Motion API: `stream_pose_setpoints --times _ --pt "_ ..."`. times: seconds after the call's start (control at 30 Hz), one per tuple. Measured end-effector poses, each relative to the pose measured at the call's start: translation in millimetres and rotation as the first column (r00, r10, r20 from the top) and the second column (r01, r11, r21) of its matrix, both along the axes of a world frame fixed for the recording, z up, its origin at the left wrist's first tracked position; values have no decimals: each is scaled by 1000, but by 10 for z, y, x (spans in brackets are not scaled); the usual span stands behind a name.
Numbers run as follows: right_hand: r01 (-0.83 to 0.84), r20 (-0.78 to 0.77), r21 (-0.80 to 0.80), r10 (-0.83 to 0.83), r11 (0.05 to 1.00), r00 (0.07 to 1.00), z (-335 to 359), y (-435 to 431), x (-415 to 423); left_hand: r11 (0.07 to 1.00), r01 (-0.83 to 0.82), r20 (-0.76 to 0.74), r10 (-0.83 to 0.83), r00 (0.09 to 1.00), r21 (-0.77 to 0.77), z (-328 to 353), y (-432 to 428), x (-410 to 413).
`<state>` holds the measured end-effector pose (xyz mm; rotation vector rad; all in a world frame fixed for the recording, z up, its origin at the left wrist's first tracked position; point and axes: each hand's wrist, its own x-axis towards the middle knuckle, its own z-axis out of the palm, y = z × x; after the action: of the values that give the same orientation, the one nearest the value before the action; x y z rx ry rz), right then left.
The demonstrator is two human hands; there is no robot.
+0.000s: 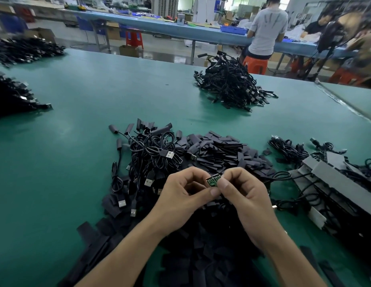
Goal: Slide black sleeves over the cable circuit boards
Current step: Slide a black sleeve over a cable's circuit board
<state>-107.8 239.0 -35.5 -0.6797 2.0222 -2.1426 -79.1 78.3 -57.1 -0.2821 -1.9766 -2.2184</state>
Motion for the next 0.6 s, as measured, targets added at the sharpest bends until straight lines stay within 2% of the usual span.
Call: stream_pose_setpoints --times 0.27,0.6 --pt "-68 183 -127 91 990 979 -34 -32 -35 996 44 24 -46 999 72 -1 -29 -24" --pt "-166 368 -275 263 947 892 14 0 -95 992 83 17 -85 996 97 14 -20 -54"
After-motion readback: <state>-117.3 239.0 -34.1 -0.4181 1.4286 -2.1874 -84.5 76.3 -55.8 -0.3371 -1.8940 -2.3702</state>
